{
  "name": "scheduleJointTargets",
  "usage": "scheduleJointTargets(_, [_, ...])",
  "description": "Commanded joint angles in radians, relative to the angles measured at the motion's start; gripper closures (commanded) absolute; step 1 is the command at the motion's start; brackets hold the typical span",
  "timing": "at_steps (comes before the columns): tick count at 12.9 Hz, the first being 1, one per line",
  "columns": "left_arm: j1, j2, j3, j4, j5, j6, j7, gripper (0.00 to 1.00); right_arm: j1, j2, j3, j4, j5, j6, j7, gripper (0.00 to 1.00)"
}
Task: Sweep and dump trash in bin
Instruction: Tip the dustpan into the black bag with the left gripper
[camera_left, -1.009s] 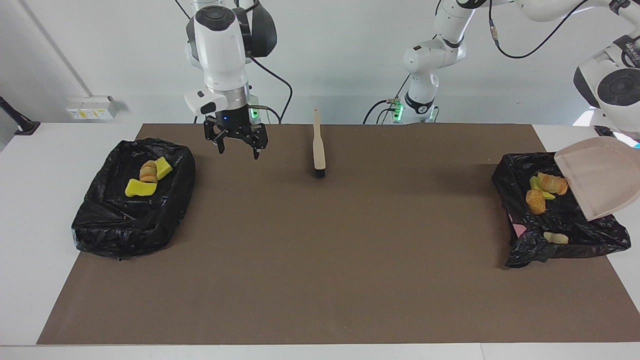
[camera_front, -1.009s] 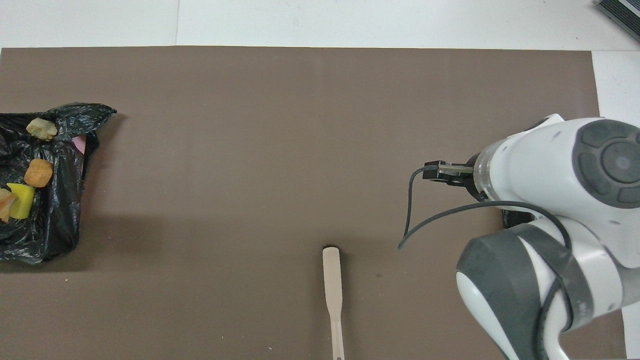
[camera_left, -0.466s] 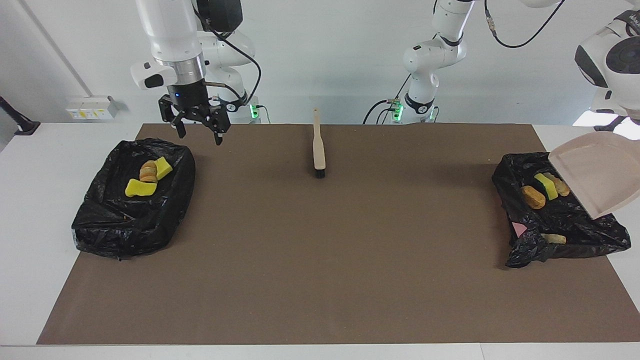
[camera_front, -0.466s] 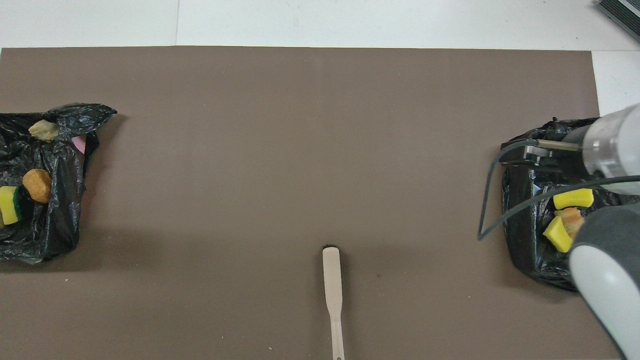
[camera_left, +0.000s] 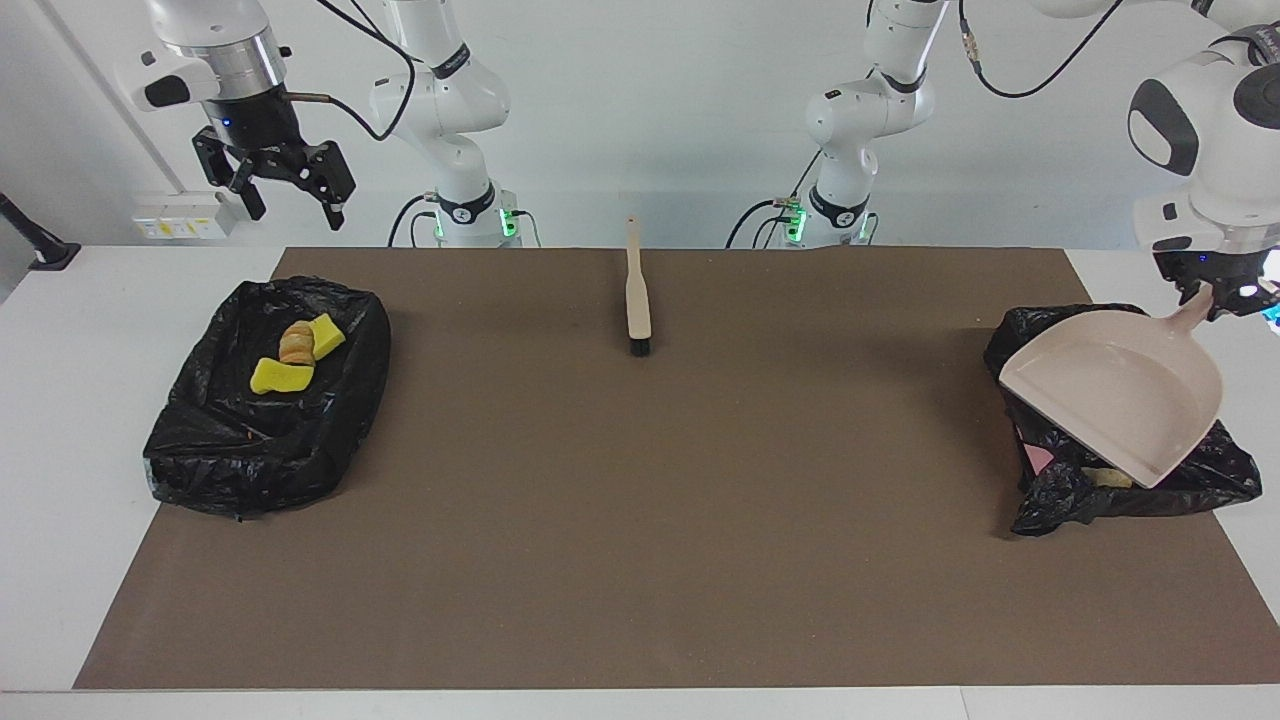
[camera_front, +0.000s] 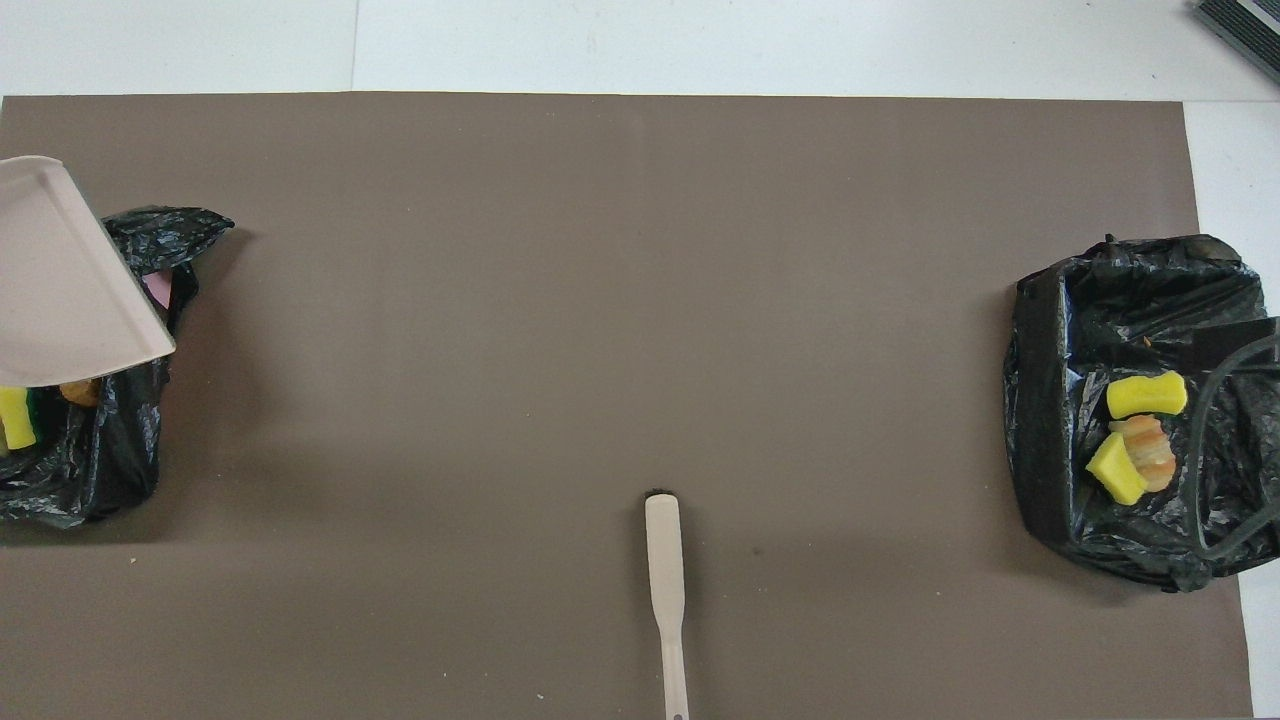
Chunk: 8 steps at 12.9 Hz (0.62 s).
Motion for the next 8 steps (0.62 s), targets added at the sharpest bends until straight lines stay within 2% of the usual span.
scheduleJointTargets(1, [-0.051, -0.029, 0.006, -0.02, -0.125, -0.054, -0.178, 1.0, -0.01, 0.013, 0.003, 0.004, 0.071, -0.031, -0.018, 0.0])
scheduleJointTargets(2, [-0.075, -0.034, 0.006, -0.03, -0.159, -0.07, -0.268, 1.0, -0.013, 0.023, 0.002, 0.022, 0.08, -0.074, -0.018, 0.0])
scheduleJointTargets(5, [-0.206, -0.043, 0.006, -0.034, -0.22, -0.137, -0.575, 1.0, -0.013, 0.023, 0.0, 0.016, 0.062, -0.045, -0.022, 0.0])
scheduleJointTargets(8, [-0.324, -0.046, 0.006, -0.034, -0.351, -0.159, -0.947, 1.0, -0.013, 0.021, 0.0, 0.015, 0.067, -0.039, -0.018, 0.0])
